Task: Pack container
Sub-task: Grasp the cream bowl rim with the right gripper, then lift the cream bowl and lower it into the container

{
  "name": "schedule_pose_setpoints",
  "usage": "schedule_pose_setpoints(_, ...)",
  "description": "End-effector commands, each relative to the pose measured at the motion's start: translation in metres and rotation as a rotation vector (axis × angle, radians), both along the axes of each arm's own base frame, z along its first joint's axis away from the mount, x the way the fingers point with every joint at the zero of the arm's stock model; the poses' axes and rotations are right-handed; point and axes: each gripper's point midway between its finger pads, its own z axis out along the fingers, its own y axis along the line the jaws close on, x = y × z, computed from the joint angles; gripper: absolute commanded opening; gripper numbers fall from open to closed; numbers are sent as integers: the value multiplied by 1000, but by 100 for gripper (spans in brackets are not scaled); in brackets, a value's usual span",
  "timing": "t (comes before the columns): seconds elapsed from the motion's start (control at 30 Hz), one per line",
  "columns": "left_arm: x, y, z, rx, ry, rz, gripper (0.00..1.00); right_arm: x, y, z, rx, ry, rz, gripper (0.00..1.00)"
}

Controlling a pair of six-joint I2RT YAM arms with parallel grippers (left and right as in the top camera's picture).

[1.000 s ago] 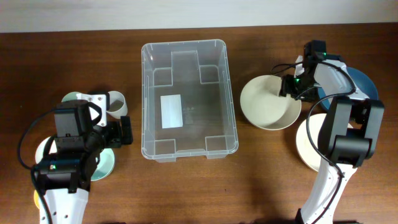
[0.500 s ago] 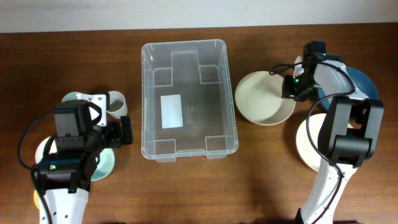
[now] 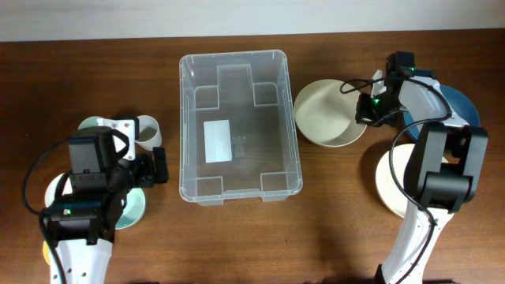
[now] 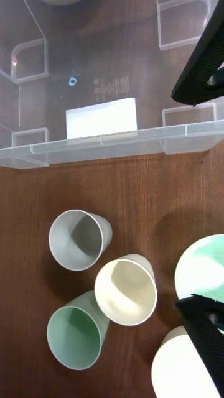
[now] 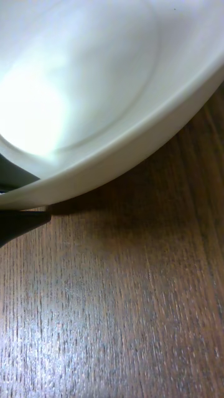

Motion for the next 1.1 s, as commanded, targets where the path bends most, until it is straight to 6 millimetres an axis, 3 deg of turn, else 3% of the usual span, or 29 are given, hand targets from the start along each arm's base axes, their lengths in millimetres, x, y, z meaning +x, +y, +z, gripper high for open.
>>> schedule_pose_setpoints(0.0, 5, -2, 12, -14, -33, 0, 100, 11, -16, 33, -56, -68, -58, 4)
schedule_pose_setpoints(0.2, 5, -1, 12, -10, -33, 3, 100, 28, -22, 117, -84, -265, -76, 4)
schedule_pose_setpoints(0.23, 5, -1, 12, -10, -33, 3, 100, 27, -21, 155, -97, -352, -72, 4)
schedule_pose_setpoints(0.37, 5, -1, 12, -10, -33, 3, 100, 21, -12, 198, -113, -444, -35, 4)
schedule_pose_setpoints(0.57, 5, -1, 12, -10, -33, 3, 100, 9, 19, 269, -116, -621, 22, 4)
schedule_pose_setpoints(0.67, 5, -1, 12, -10, -33, 3, 100, 1, 58, 298, -112, -711, 142, 4)
schedule_pose_setpoints(0.77, 5, -1, 12, -11, -33, 4, 100, -6, 109, 306, -83, -741, 244, 4)
schedule_pose_setpoints(0.8, 5, -1, 12, -11, -33, 4, 100, -9, 134, 303, -71, -739, 290, 4)
schedule_pose_setpoints(0.9, 4, -1, 12, -11, -32, 4, 100, -9, 168, 297, -90, -740, 317, 4)
schedule_pose_setpoints(1.07, 5, -1, 12, -11, -33, 4, 100, 7, 219, 280, -165, -779, 273, 4)
